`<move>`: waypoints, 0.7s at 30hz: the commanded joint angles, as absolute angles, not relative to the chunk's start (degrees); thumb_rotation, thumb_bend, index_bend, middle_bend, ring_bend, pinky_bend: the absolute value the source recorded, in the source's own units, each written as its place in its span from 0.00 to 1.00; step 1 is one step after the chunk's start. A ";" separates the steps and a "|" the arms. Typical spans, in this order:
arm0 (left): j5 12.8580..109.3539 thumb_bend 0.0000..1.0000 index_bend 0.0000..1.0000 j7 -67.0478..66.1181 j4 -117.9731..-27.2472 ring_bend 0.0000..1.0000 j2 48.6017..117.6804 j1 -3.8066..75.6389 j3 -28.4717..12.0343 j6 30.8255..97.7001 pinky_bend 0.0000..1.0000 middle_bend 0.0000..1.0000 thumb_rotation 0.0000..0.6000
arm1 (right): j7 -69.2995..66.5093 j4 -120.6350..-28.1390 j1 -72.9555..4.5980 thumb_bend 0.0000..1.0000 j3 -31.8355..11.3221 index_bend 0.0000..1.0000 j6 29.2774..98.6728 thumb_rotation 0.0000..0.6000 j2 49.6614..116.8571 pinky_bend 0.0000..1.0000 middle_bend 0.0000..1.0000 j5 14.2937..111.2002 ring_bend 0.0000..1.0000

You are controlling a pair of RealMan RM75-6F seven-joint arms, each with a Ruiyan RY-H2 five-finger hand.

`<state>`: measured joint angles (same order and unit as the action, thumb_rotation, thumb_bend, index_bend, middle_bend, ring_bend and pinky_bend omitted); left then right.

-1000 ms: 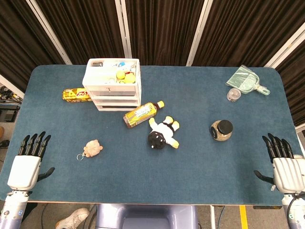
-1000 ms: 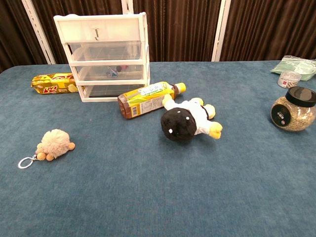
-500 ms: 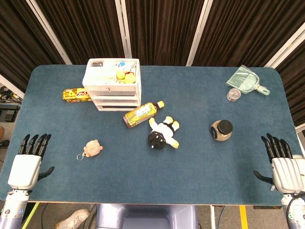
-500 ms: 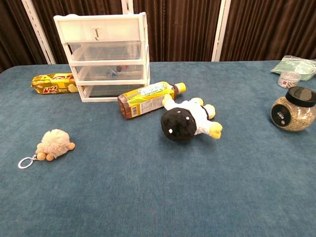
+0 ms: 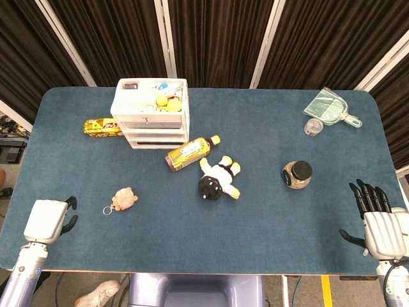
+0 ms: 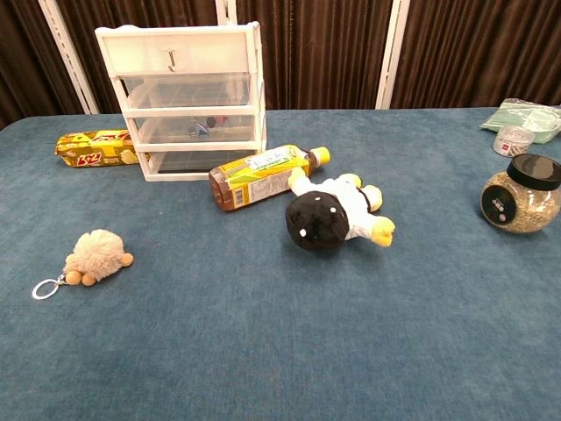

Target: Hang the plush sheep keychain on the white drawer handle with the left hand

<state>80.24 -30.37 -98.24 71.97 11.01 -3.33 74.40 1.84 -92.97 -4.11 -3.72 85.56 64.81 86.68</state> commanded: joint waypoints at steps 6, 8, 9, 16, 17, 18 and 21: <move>74.12 0.32 0.50 -33.92 -97.18 0.91 73.68 15.23 -3.86 67.44 0.78 1.00 1.00 | 1.55 -92.99 -4.08 0.02 -3.76 0.00 85.60 1.00 64.72 0.00 0.00 86.62 0.00; 73.80 0.30 0.50 -34.42 -96.37 0.91 74.51 15.78 -3.85 67.05 0.78 1.00 1.00 | 1.49 -92.91 -4.08 0.02 -3.76 0.00 85.61 1.00 64.76 0.00 0.00 86.63 0.00; 73.50 0.30 0.50 -34.67 -95.89 0.91 75.01 16.11 -3.86 66.74 0.78 1.00 1.00 | 1.46 -92.88 -4.08 0.02 -3.75 0.00 85.63 1.00 64.79 0.00 0.00 86.66 0.00; 71.47 0.30 0.50 -36.30 -92.79 0.90 78.02 18.09 -3.84 64.83 0.78 1.00 1.00 | 1.23 -92.97 -4.06 0.02 -3.82 0.00 85.69 1.00 64.66 0.00 0.00 86.58 0.00; 71.28 0.29 0.50 -36.39 -92.23 0.90 78.56 18.34 -3.82 64.69 0.78 1.00 1.00 | 1.21 -92.94 -4.08 0.01 -3.84 0.00 85.66 1.00 64.69 0.00 0.00 86.57 0.00; 71.10 0.29 0.50 -36.49 -91.65 0.90 79.14 18.56 -3.75 64.53 0.78 1.00 1.00 | 1.19 -92.90 -4.08 0.02 -3.86 0.00 85.68 1.00 64.72 0.00 0.00 86.54 0.00; 70.82 0.30 0.51 -36.75 -90.29 0.90 80.37 19.00 -3.43 64.08 0.78 1.00 1.00 | 1.08 -92.84 -4.06 0.02 -3.90 0.00 85.76 1.00 64.73 0.00 0.00 86.54 0.00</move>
<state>71.00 -36.56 -90.84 79.86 18.73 -3.61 64.35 1.09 -92.84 -4.06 -3.90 85.76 64.73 86.54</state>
